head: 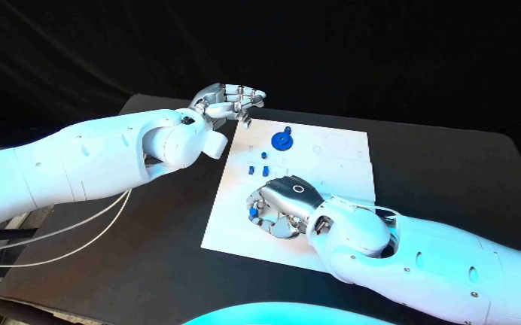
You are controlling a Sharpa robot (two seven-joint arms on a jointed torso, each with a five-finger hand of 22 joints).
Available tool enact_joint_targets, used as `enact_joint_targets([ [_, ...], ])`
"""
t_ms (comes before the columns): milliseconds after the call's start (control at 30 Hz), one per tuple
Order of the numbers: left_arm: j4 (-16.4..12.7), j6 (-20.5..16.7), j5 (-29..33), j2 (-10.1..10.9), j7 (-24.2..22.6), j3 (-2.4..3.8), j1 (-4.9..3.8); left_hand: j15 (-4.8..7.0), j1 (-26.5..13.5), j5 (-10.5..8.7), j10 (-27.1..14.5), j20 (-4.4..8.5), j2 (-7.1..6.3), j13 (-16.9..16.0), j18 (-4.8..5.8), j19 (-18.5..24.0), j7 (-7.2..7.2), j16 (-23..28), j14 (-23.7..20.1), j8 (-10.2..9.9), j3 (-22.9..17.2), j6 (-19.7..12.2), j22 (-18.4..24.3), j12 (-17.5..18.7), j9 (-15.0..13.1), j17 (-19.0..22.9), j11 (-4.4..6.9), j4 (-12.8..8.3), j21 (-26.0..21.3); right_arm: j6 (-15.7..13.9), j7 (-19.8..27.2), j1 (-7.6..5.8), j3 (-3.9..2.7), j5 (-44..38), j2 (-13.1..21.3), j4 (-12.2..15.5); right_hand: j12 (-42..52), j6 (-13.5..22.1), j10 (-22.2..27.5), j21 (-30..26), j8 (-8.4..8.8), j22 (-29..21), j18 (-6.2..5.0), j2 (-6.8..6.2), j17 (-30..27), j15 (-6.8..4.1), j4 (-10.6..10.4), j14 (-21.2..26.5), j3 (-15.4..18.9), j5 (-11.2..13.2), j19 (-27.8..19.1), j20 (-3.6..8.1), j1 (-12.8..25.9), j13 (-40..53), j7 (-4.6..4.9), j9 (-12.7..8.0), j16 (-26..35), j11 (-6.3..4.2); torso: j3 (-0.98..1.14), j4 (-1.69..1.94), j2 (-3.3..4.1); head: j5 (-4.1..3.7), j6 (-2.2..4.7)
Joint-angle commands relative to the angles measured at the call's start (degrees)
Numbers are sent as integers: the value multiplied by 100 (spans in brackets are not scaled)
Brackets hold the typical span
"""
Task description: Assemble the parts on the task board
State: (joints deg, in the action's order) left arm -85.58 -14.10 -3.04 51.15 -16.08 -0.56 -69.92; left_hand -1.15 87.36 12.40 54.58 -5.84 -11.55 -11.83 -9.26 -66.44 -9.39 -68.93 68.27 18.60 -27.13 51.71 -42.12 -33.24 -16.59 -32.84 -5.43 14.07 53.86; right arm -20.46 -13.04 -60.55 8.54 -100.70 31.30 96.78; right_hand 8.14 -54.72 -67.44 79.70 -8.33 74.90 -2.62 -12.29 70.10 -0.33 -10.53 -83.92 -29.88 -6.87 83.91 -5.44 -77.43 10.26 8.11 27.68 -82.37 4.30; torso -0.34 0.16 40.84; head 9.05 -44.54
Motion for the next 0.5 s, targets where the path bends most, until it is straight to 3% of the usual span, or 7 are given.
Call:
enact_joint_targets([
  [33,-8,104,24,-10,-17,3,-6,12,-57,20,-26,-14,0,-6,-50,37,-10,15,-37,-2,-28,-17,8,-28,-7,6,2,-1,-28,-58,58,5,1,-32,6,6,-19,76,28,-33,52,999,25,7,-3,15,11,-220,34,-13,174,-28,45,14,-5,-13,-25,-1,3,-1,1,-5,6],
  [200,-7,109,24,-7,-13,3,-6,11,-71,18,-31,-15,4,-7,-48,33,-11,11,-35,-2,-35,-19,2,-33,-9,3,1,2,-26,-426,66,6,1,-24,55,46,-4,467,54,-72,259,987,17,-102,11,-1,-7,-219,114,32,159,-12,139,54,-17,-95,-32,-22,5,4,2,-19,14],
  [267,-6,113,24,-5,-10,3,-6,11,-71,18,-31,-15,4,-7,-48,33,-11,11,-35,-2,-35,-19,2,-33,-9,3,1,2,-26,-705,90,7,1,-2,102,91,35,639,61,-70,341,991,18,-146,5,-13,-16,-217,179,64,162,-5,175,88,-45,-123,-31,-34,7,3,5,-24,24],
  [433,2,116,24,-5,-7,1,-5,11,-71,18,-31,-15,4,-7,-48,33,-11,11,-35,-2,-35,-19,2,-33,-9,3,1,2,-26,-1164,186,7,-14,91,280,252,108,1005,117,-77,469,997,18,-160,2,-31,-24,-216,322,67,164,14,170,160,-142,-194,-29,-55,9,-3,-7,-39,47],
  [500,7,121,24,-7,-4,-4,-5,10,-74,18,-33,-15,3,-7,-50,37,-10,15,-40,-2,-37,-21,12,-34,-10,15,1,0,-34,-1286,233,-5,-38,181,442,381,142,1037,98,-64,458,1004,21,-151,9,-38,-21,-217,356,59,170,19,150,184,-129,-204,-32,-67,7,-2,-16,-63,65],
])
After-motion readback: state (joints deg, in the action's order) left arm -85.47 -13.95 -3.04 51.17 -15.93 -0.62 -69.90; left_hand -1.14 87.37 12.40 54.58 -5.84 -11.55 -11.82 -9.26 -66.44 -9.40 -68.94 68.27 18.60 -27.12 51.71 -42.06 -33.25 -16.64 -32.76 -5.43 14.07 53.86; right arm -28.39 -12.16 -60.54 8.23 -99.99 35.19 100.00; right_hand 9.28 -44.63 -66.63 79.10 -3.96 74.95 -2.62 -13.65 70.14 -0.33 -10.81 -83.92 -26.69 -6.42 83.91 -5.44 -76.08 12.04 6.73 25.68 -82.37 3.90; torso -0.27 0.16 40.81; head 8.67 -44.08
